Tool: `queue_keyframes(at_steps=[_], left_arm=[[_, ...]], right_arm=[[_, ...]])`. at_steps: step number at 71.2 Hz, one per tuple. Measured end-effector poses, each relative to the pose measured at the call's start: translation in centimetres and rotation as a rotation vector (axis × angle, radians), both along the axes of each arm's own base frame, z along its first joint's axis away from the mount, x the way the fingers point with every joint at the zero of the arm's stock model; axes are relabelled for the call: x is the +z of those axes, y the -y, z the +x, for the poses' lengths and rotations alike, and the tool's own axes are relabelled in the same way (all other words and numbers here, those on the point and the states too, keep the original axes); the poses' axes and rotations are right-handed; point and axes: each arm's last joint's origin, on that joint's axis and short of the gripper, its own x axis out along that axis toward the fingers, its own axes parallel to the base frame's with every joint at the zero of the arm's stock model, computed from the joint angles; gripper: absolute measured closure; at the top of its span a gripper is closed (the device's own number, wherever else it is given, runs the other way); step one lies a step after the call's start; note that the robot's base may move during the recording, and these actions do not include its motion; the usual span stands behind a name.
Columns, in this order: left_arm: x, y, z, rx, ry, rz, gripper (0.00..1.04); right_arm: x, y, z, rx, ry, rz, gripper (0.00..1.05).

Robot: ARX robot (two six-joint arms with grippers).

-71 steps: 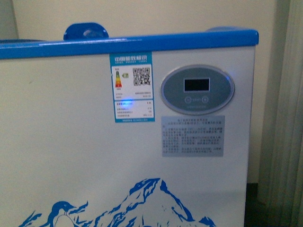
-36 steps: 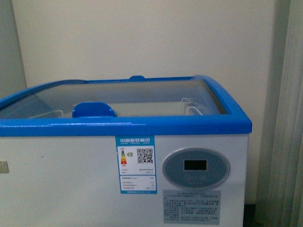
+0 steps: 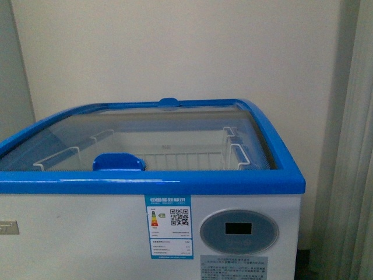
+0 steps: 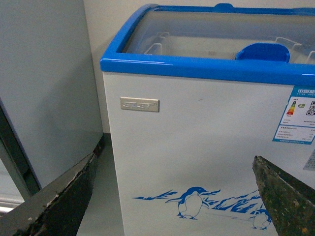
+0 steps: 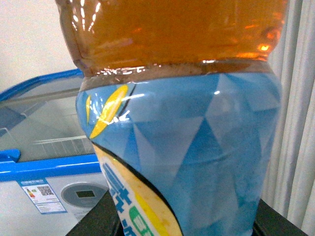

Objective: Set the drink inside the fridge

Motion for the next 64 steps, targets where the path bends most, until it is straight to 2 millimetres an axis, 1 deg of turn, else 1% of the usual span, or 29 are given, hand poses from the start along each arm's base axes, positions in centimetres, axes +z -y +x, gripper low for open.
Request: queue_keyframes(at_steps=[2, 6, 10, 11, 15, 16, 20, 21, 24, 25, 28, 32, 39, 44, 49, 53, 64], left_arm=[[0.0, 0.0, 0.1, 0.001, -0.055, -0.027, 0.08], [0.3, -0.1, 0.7, 0.012, -0.109, -0.071, 0.08], [1.1, -0.3, 1.9, 0.012, -0.128, -0.083, 0.08], [1.6, -0.3, 2.5, 0.009, -0.122, -0.082, 0.08], [2.8, -0.5, 3.9, -0.006, -0.098, -0.072, 0.08], [3.4, -0.5, 4.7, -0.013, -0.083, -0.063, 0.08], [4.7, -0.5, 6.4, -0.033, -0.049, -0.04, 0.08], [5.4, -0.6, 7.4, -0.04, -0.034, -0.027, 0.08], [6.2, -0.5, 8.8, -0.051, -0.01, -0.01, 0.08], [6.8, -0.5, 9.7, -0.06, 0.003, 0.01, 0.08], [7.5, -0.3, 11.0, -0.08, 0.019, 0.031, 0.08], [8.8, 0.5, 14.0, -0.144, 0.043, 0.102, 0.08], [11.1, 3.1, 18.9, -0.331, 0.077, 0.285, 0.08], [12.2, 4.6, 21.1, -0.452, 0.113, 0.427, 0.08], [12.7, 5.5, 22.6, -0.572, 0.12, 0.546, 0.08], [12.6, 5.9, 23.2, -0.629, 0.115, 0.607, 0.08], [12.4, 6.2, 24.6, -0.683, 0.118, 0.742, 0.08]], right_arm=[[0.0, 0.0, 0.0, 0.0, 0.0, 0.0, 0.67], [0.0, 0.0, 0.0, -0.001, 0.0, 0.0, 0.67], [0.0, 0.0, 0.0, 0.0, 0.0, 0.0, 0.67], [0.0, 0.0, 0.0, 0.001, 0.0, 0.0, 0.67], [0.0, 0.0, 0.0, 0.003, 0.0, 0.0, 0.67], [0.0, 0.0, 0.0, 0.003, 0.0, 0.0, 0.67], [0.0, 0.0, 0.0, 0.002, 0.0, 0.0, 0.67], [0.0, 0.0, 0.0, 0.002, 0.0, 0.0, 0.67], [0.0, 0.0, 0.0, 0.0, 0.0, 0.0, 0.67], [0.0, 0.0, 0.0, -0.001, 0.0, 0.001, 0.67], [0.0, 0.0, 0.0, 0.0, 0.0, 0.0, 0.67], [0.0, 0.0, 0.0, 0.0, 0.0, 0.0, 0.67], [0.0, 0.0, 0.0, 0.001, 0.0, 0.0, 0.67], [0.0, 0.0, 0.0, 0.0, 0.0, 0.0, 0.67], [0.0, 0.0, 0.0, 0.001, 0.0, 0.0, 0.67], [0.0, 0.0, 0.0, 0.001, 0.0, 0.0, 0.67], [0.0, 0.0, 0.0, 0.001, 0.0, 0.0, 0.67]])
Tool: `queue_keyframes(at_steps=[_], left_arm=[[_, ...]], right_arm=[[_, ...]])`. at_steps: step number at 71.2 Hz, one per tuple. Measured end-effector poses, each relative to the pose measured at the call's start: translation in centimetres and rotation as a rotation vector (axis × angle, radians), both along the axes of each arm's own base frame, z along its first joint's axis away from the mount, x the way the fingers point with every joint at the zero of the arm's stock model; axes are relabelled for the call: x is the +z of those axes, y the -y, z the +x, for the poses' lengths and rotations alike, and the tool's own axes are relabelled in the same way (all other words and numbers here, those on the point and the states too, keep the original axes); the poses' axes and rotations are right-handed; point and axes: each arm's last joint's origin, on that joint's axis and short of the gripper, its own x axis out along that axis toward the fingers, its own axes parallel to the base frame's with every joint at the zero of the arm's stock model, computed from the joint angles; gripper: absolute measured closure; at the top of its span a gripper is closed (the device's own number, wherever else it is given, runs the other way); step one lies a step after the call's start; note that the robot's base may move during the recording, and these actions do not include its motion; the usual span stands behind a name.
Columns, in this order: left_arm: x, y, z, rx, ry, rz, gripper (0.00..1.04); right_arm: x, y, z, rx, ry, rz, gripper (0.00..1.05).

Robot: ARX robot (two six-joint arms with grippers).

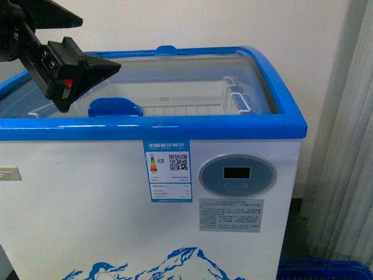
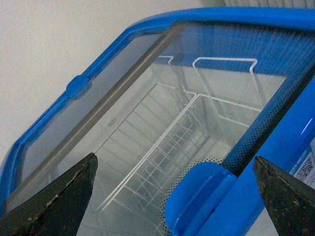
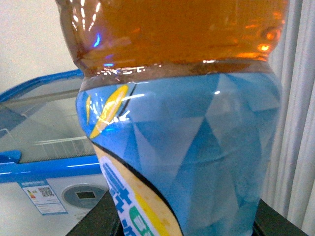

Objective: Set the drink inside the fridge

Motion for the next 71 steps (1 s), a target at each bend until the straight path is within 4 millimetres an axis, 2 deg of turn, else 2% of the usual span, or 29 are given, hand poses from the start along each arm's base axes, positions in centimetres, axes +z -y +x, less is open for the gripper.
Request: queue_keyframes(at_steps=[13, 41, 59, 71], left_arm=[[0.0, 0.2, 1.1, -0.041, 0.035, 0.086, 0.08], [0.7, 0.8, 3.4, -0.063, 0.071, 0.154, 0.08], [-0.8, 2.3, 4.3, -0.098, 0.07, 0.211, 0.08], [-1.2, 2.4, 4.9, -0.1, 0.069, 0.263, 0.08]], right_arm=[[0.0, 0.0, 0.0, 0.0, 0.0, 0.0, 0.67], [0.0, 0.0, 0.0, 0.0, 0.0, 0.0, 0.67], [0.0, 0.0, 0.0, 0.0, 0.0, 0.0, 0.67], [0.0, 0.0, 0.0, 0.0, 0.0, 0.0, 0.67]])
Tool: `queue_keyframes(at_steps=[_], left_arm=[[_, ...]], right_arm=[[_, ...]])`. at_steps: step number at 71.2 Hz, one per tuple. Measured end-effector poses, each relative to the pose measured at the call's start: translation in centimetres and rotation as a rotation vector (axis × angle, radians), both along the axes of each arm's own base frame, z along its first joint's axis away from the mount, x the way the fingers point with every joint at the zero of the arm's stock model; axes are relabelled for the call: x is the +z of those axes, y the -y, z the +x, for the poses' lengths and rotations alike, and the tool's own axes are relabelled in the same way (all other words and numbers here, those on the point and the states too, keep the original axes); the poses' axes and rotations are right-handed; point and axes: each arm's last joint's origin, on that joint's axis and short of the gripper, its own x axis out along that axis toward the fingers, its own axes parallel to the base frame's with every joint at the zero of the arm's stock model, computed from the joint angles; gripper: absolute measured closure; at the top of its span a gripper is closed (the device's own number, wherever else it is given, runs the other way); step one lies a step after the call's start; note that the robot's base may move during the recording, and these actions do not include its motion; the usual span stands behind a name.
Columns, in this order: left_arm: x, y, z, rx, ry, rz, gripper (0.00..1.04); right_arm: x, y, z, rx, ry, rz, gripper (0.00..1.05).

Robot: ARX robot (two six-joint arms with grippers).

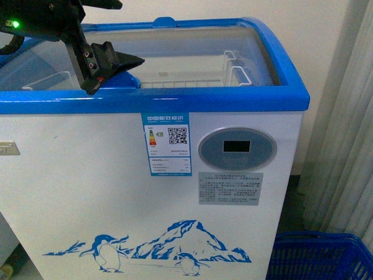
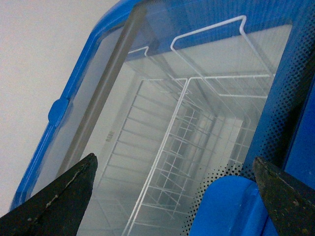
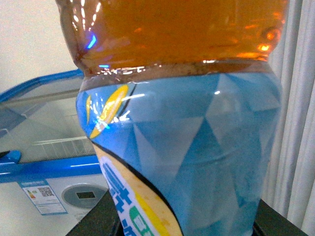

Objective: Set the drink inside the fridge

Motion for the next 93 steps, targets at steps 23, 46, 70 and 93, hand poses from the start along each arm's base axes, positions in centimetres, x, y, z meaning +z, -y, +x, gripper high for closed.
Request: queue_keyframes(at_steps=[23, 46, 70, 93], left_arm=[[0.3, -1.2, 0.5, -0.011, 0.005, 0.122, 0.08], [0.8, -3.0, 0.7, -0.027, 0.006, 0.241, 0.08], [0.2, -3.4, 1.7, -0.026, 0.088, 0.299, 0.08], [0.2, -2.2, 4.9, 0.031, 0.241, 0.324, 0.08]], right_arm=[[0.0, 0.0, 0.0, 0.0, 0.0, 0.0, 0.67], [0.0, 0.0, 0.0, 0.0, 0.0, 0.0, 0.67], [0.0, 0.0, 0.0, 0.0, 0.0, 0.0, 0.67], [0.0, 0.0, 0.0, 0.001, 0.0, 0.0, 0.67]])
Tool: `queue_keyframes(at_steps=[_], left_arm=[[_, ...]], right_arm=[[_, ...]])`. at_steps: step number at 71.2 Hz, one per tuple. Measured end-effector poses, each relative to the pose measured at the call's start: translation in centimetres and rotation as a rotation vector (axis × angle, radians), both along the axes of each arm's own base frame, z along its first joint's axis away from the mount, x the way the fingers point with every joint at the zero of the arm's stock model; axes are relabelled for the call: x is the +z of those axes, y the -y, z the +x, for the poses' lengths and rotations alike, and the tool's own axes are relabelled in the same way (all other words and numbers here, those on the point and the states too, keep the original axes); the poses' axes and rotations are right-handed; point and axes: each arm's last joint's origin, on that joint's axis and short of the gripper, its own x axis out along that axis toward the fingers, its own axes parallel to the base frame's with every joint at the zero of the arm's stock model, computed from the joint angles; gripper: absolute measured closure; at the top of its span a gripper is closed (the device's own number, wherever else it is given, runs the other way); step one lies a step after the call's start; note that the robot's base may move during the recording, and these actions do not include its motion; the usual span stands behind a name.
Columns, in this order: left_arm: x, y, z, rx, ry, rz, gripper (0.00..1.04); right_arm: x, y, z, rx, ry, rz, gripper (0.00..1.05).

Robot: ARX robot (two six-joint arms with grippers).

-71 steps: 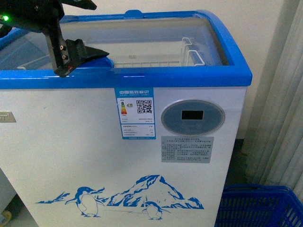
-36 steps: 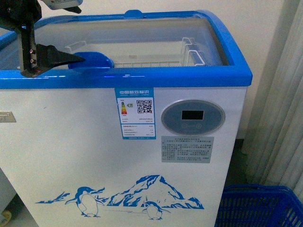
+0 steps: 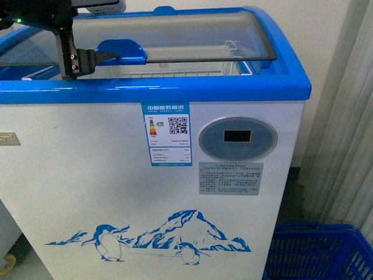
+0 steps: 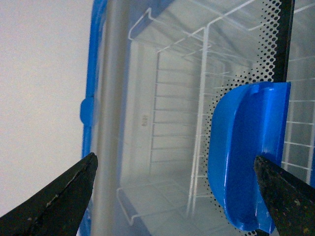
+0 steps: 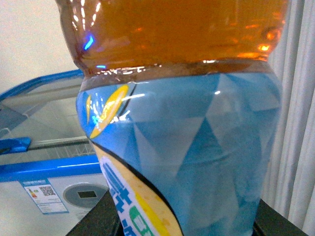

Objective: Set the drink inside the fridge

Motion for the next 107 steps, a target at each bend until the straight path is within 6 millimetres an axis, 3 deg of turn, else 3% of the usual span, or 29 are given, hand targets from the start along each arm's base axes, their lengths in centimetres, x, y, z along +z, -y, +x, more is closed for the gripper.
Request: queue_keyframes(at_steps=[19, 49, 71, 88, 94, 107], left_arm=[[0.9, 1.9, 4.5, 0.084, 0.204, 0.047, 0.08], [2.1, 3.8, 6.6, 0.199, 0.499, 0.007, 0.08], [1.8, 3.9, 6.5, 0.244, 0.507, -0.098, 0.08], [3.9, 3.0, 4.4, 0.301, 0.294, -0.334, 0.08], [4.6, 2.7, 2.4, 0.232, 0.141, -0.362, 0.08], [2.9, 3.3, 1.6, 0.07, 0.078, -0.281, 0.08]], right_arm=[[0.0, 0.0, 0.0, -0.001, 0.0, 0.0, 0.67], [0.0, 0.0, 0.0, -0.004, 0.0, 0.001, 0.67], [0.0, 0.0, 0.0, -0.002, 0.0, 0.001, 0.67], [0.0, 0.0, 0.0, -0.001, 0.0, 0.0, 0.67], [0.0, 0.0, 0.0, -0.002, 0.0, 0.001, 0.67], [0.0, 0.0, 0.0, 0.0, 0.0, 0.0, 0.67]])
